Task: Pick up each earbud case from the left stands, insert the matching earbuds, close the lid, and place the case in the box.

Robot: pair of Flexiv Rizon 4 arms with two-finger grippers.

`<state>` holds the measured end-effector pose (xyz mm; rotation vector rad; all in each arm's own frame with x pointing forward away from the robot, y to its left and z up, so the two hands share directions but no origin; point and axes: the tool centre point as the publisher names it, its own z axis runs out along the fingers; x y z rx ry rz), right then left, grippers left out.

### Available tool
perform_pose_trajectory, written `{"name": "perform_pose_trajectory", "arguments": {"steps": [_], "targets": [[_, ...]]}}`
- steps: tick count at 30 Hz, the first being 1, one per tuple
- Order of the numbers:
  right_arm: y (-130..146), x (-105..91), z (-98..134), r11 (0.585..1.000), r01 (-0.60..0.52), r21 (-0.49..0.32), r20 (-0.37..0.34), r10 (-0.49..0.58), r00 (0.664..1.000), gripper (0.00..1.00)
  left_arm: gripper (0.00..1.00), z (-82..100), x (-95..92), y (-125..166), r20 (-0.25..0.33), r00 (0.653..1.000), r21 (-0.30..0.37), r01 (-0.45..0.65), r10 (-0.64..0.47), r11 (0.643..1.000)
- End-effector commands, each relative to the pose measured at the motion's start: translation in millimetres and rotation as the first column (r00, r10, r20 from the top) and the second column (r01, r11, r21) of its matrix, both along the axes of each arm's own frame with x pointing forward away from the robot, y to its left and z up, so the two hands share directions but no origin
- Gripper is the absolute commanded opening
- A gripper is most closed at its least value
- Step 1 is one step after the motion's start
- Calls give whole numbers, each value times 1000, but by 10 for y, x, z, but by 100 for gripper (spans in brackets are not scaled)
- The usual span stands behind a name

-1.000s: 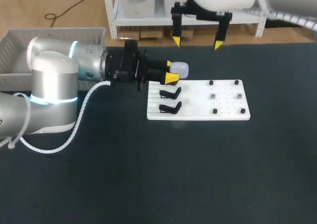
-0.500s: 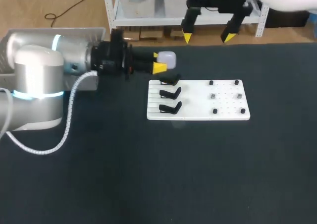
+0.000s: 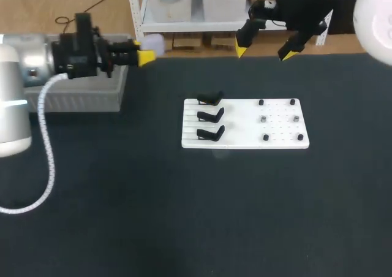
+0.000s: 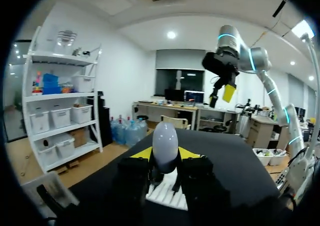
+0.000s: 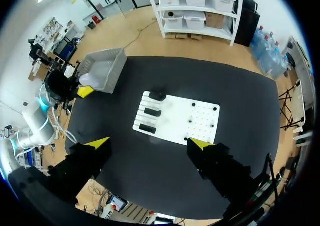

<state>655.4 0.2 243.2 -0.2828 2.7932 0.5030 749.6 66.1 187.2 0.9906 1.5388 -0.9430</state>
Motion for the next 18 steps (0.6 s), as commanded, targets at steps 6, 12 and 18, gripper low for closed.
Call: {"name": "perform_pose_trajectory", "arguments": {"steps": [6,12,18], "targets": [[-13,-38,-16,999,33,24,93,-35,995,100,0,-182,386,965,86,928,196,-372,362,907],[-13,-38,-16,999,33,24,93,-35,995,100,0,-428,794,1549,88,867,277,-495,491,824],[-13,-38,-16,999,33,24,93,-35,995,100,0,-650,1085,1967,67,826,302,-552,560,777]]}}
